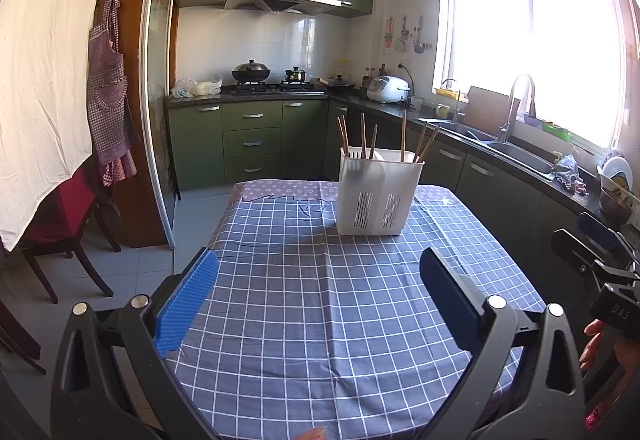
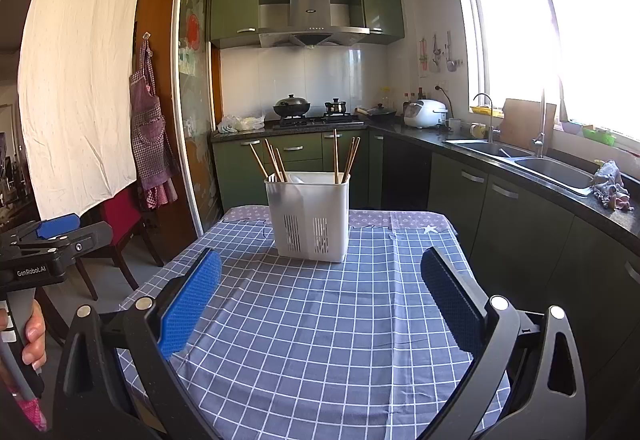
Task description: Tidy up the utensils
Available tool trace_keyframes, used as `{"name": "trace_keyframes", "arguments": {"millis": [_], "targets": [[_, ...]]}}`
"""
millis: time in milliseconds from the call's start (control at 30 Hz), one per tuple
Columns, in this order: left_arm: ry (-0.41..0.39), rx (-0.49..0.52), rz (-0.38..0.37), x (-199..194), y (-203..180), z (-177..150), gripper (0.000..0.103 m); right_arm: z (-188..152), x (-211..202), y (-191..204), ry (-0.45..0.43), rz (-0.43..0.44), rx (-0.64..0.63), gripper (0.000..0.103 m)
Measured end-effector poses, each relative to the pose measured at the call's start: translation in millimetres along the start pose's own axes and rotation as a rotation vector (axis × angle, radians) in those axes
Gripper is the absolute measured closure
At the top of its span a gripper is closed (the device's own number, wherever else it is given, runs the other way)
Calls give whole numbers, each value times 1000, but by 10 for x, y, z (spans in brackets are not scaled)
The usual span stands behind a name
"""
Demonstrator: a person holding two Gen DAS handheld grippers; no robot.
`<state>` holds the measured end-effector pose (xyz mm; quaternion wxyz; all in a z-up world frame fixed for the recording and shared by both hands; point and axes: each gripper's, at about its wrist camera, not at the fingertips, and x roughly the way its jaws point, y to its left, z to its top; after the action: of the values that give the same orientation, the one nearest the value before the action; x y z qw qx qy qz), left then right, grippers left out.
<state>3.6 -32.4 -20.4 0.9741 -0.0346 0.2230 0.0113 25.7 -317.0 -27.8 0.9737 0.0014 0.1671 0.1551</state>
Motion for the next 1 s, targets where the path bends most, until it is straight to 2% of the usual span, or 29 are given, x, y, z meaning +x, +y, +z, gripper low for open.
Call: {"name": "trace_keyframes", "arguments": {"millis": [500,700,1000], "targets": [[19,18,-16,44,-25,11,7,-24,57,-10,15,4,-7,5],[5,21,3,85,-21,0,7,-8,86,-41,20,8,-4,5],[56,26,30,228,6,-9,7,-17,146,-67,36,9,4,5]]}}
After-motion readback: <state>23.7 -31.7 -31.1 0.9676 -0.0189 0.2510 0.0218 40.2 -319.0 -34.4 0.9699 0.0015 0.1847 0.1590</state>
